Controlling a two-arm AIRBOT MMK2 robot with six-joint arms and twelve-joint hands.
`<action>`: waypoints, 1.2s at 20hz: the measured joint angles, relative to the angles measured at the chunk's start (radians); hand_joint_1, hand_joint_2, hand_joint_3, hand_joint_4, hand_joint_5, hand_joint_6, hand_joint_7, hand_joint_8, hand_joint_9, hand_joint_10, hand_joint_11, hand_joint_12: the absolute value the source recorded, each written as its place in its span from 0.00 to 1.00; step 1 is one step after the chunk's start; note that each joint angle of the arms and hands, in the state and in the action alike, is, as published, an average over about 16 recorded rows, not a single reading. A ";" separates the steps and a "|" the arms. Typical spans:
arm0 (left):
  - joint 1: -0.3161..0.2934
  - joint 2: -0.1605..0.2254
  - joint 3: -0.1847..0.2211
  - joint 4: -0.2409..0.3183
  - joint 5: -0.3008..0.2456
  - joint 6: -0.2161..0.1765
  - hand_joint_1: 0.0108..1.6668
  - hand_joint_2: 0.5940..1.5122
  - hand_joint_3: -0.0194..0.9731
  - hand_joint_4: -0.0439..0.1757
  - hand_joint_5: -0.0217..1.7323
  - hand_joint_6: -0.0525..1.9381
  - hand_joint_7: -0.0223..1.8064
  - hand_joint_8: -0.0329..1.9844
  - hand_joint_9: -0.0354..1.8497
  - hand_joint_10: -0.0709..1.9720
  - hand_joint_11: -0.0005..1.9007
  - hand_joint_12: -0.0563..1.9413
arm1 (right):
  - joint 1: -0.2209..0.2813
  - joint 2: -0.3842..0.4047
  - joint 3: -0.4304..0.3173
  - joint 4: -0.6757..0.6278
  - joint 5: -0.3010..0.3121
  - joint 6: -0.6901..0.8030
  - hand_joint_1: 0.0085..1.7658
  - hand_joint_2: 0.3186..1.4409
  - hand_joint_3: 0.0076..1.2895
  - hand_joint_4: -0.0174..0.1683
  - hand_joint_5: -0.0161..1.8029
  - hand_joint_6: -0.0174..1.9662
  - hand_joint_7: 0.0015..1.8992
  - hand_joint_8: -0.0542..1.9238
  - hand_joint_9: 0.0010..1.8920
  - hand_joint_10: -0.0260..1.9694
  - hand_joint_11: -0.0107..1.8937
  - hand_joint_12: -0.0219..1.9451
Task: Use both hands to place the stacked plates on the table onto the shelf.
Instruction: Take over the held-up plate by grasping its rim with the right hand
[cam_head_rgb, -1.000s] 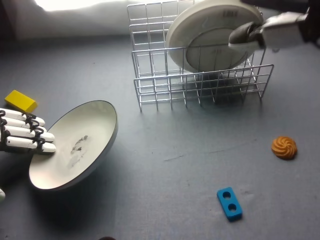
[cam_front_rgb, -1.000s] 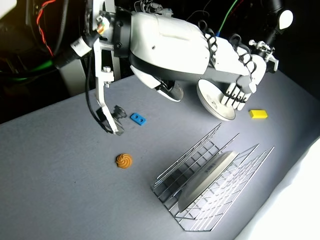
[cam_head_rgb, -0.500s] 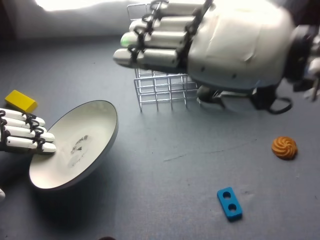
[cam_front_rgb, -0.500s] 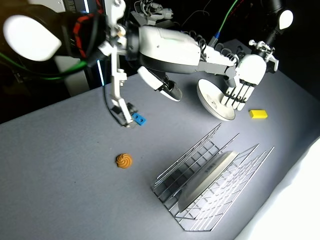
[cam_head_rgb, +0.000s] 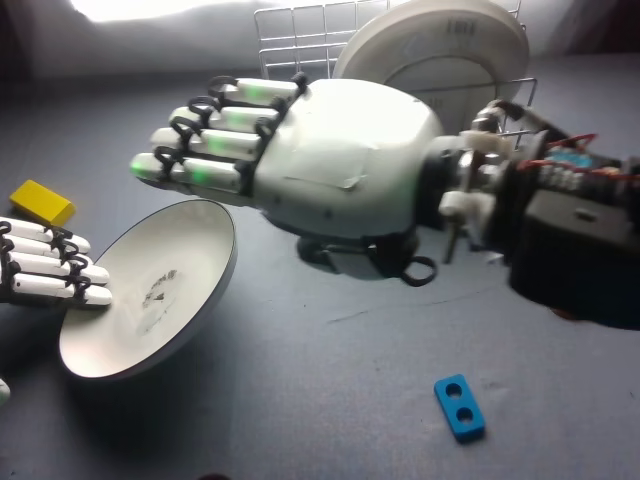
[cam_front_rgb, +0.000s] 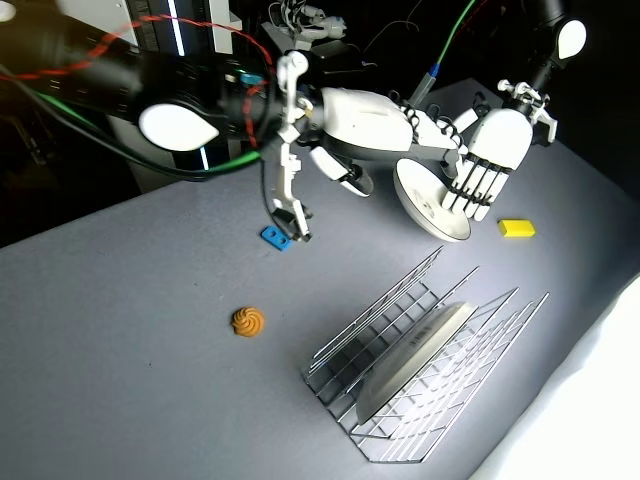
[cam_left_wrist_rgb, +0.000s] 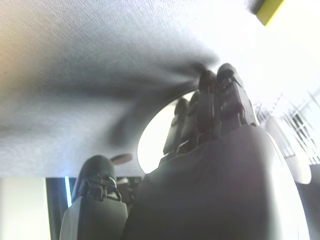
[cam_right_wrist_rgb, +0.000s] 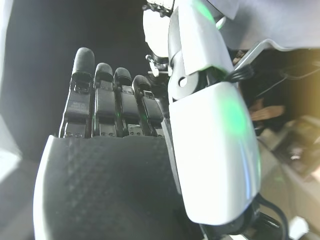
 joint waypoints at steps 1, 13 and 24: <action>0.000 0.000 0.000 0.000 0.000 0.000 0.00 0.62 0.04 0.18 0.03 0.02 0.01 0.00 0.06 0.05 0.01 0.03 | -0.005 -0.024 0.012 0.019 -0.004 -0.013 0.75 0.64 0.00 0.11 0.04 0.03 0.04 0.04 0.06 0.02 0.01 0.38; -0.003 -0.002 0.003 0.006 -0.002 0.000 0.00 0.62 0.04 0.18 0.03 0.02 0.01 0.00 0.06 0.05 0.01 0.03 | -0.057 -0.235 0.172 0.109 -0.062 -0.063 0.76 0.66 0.00 0.11 0.04 0.03 0.03 0.04 0.05 0.02 0.01 0.37; -0.014 -0.004 0.005 0.020 -0.003 -0.004 0.00 0.61 0.04 0.17 0.03 0.02 0.01 0.00 0.06 0.05 0.01 0.03 | -0.078 -0.376 0.324 0.116 -0.051 -0.066 0.77 0.66 0.00 0.11 0.05 0.03 0.04 0.04 0.06 0.02 0.01 0.39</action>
